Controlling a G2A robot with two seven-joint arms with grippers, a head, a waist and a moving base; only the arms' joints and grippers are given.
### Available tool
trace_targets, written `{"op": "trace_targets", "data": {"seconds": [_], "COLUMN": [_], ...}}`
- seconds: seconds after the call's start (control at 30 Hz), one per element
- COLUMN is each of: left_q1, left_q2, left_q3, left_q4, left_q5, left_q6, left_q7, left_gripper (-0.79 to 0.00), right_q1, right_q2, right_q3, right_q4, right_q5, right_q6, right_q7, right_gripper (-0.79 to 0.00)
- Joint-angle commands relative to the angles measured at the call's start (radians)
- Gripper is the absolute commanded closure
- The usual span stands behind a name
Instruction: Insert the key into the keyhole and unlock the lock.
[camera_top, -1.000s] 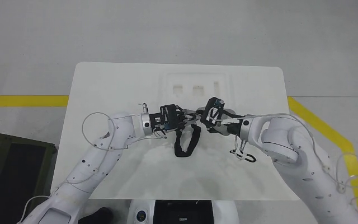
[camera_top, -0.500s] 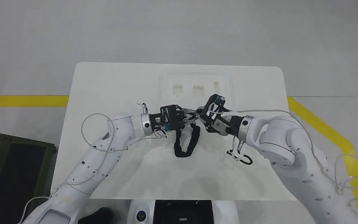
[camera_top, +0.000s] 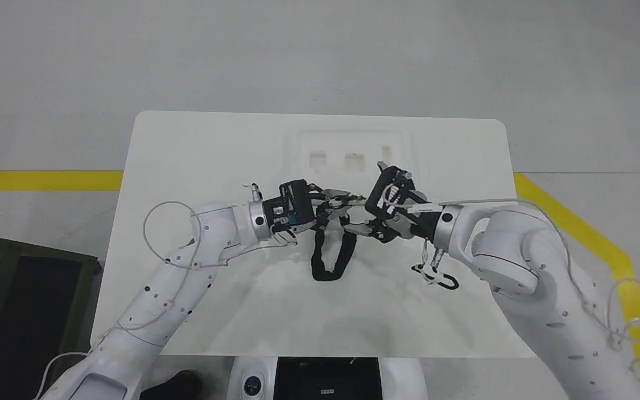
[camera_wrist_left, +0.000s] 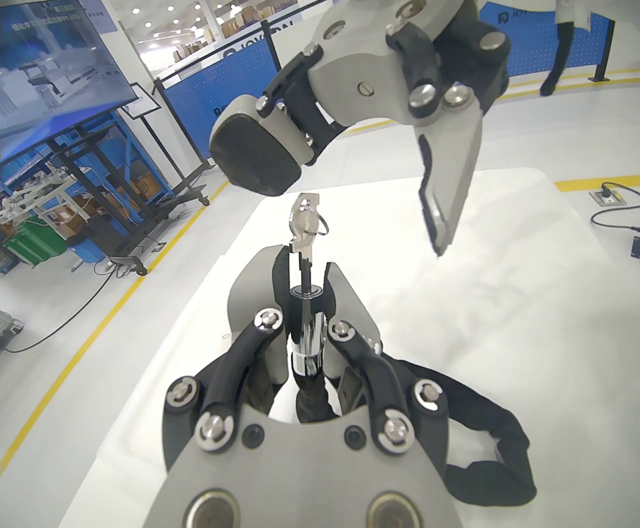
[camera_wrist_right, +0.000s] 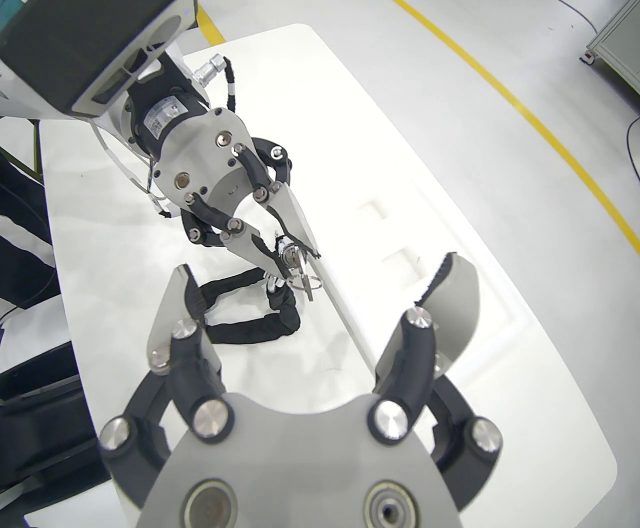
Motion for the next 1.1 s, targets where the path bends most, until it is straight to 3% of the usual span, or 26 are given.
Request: {"op": "trace_targets", "data": {"seconds": [0.0, 0.07, 0.1, 0.27, 0.33, 0.67, 0.8, 0.83, 0.87, 1.07], "left_q1": [-0.004, -0.008, -0.008, -0.01, -0.013, -0.02, -0.02, -0.02, -0.02, -0.018], "left_q2": [0.0, 0.001, 0.002, 0.002, 0.001, 0.0, 0.0, 0.0, 0.0, 0.001], "left_q3": [-0.003, -0.005, -0.005, -0.005, -0.005, 0.004, 0.009, 0.01, 0.011, 0.014], "left_q4": [0.002, 0.001, 0.001, 0.001, 0.001, -0.006, -0.005, -0.005, -0.005, -0.014], "left_q5": [0.001, 0.012, 0.013, 0.014, 0.014, 0.046, 0.056, 0.062, 0.068, 0.109], "left_q6": [-0.003, -0.005, -0.005, -0.013, -0.013, 0.004, 0.014, 0.018, 0.022, 0.052], "left_q7": [-0.006, -0.012, -0.011, -0.009, -0.011, -0.002, 0.003, 0.003, 0.002, 0.022], "left_gripper": [0.0, 0.0, 0.0, 0.0, 0.0, 0.0, 0.0, 0.0, 0.0, 0.0], "right_q1": [-0.005, -0.011, -0.012, 0.021, 0.023, 0.015, 0.012, 0.012, 0.012, -0.002], "right_q2": [0.002, 0.004, 0.005, 0.005, 0.004, -0.001, -0.003, -0.004, -0.004, -0.005], "right_q3": [0.012, 0.023, 0.026, 0.021, 0.022, 0.021, 0.013, 0.011, 0.011, 0.012], "right_q4": [0.001, 0.003, 0.002, -0.001, 0.019, 0.068, 0.068, 0.069, 0.069, 0.075], "right_q5": [-0.021, -0.036, -0.044, -0.126, -0.143, -0.035, 0.02, 0.029, 0.037, 0.076], "right_q6": [-0.01, -0.018, -0.023, -0.122, -0.111, -0.043, -0.043, -0.044, -0.044, -0.016], "right_q7": [-0.015, -0.028, -0.035, -0.117, -0.137, -0.115, -0.116, -0.116, -0.117, -0.108], "right_gripper": [-0.727, -0.57, -0.416, -0.286, -0.231, -0.215, -0.132, -0.095, 0.0, 0.0]}}
